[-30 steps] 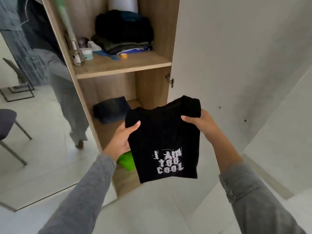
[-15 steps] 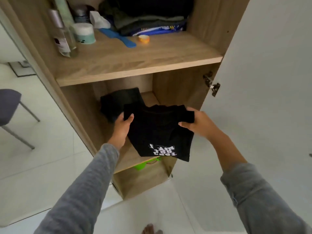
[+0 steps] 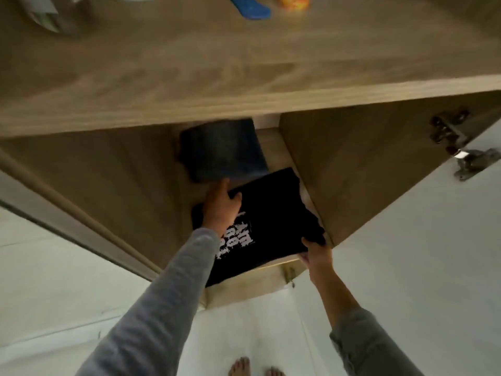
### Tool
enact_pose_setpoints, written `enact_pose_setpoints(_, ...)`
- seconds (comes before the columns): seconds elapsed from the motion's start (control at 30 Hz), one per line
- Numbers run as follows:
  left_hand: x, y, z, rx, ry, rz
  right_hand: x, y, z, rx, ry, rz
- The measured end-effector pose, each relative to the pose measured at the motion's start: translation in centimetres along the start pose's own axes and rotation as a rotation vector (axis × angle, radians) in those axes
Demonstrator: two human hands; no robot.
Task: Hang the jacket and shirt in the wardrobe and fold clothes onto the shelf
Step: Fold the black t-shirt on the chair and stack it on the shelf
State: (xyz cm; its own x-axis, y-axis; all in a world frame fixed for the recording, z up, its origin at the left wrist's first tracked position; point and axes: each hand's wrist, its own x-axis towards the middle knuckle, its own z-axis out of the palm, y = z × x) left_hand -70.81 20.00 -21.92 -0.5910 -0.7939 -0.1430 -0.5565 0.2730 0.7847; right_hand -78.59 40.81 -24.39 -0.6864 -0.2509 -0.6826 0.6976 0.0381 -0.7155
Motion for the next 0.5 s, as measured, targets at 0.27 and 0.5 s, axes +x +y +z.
enact_pose_setpoints(0.27, -6.4, -13.3, 3.8, 0.311, -0.046, -0.452, 5.1, 3.1, -2.7, -0.474, 0.1, 0.0)
enact_pose_setpoints(0.5, -5.3, -14.6, 4.2, 0.329, -0.03, -0.408, 4.6, 2.8, -2.7, -0.915, 0.283, -0.492)
